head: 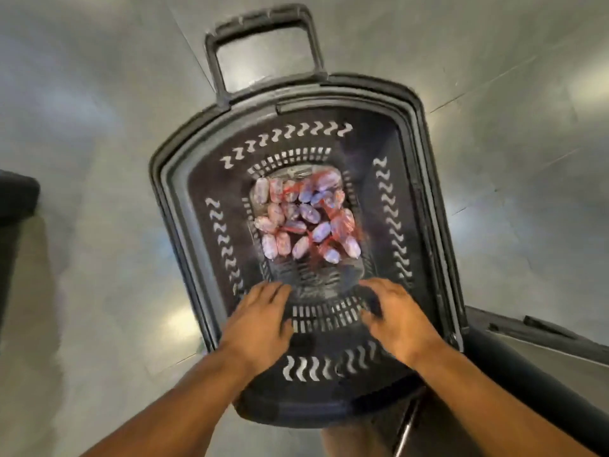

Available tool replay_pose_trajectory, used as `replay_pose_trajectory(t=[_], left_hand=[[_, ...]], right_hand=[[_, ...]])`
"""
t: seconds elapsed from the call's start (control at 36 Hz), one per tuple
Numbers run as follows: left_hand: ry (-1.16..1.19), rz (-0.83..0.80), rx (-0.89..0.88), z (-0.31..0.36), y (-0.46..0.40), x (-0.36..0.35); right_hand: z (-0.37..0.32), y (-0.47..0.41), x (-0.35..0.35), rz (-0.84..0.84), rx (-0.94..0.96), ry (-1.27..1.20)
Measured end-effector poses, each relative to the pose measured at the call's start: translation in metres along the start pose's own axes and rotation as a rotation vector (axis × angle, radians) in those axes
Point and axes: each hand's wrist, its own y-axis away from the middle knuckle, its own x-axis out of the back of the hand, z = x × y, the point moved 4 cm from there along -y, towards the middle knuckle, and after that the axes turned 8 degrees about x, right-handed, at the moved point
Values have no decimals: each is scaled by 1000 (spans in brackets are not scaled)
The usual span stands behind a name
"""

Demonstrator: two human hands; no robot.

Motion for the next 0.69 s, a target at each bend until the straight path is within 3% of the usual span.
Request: replay_pose_trajectory(t=[0.17, 0.25, 0.47, 0.69], left_hand=[[-85, 22, 56, -2, -117, -30], [-97, 108, 68, -7, -163, -33], [-208, 306, 48, -19, -220, -41], [531, 352, 167, -33, -202, -44]], right_hand=[[31, -60, -37, 35, -12, -114], [42, -83, -57, 57, 6, -184], [63, -117, -106, 106, -11, -214], [67, -120, -103, 119, -24, -213]])
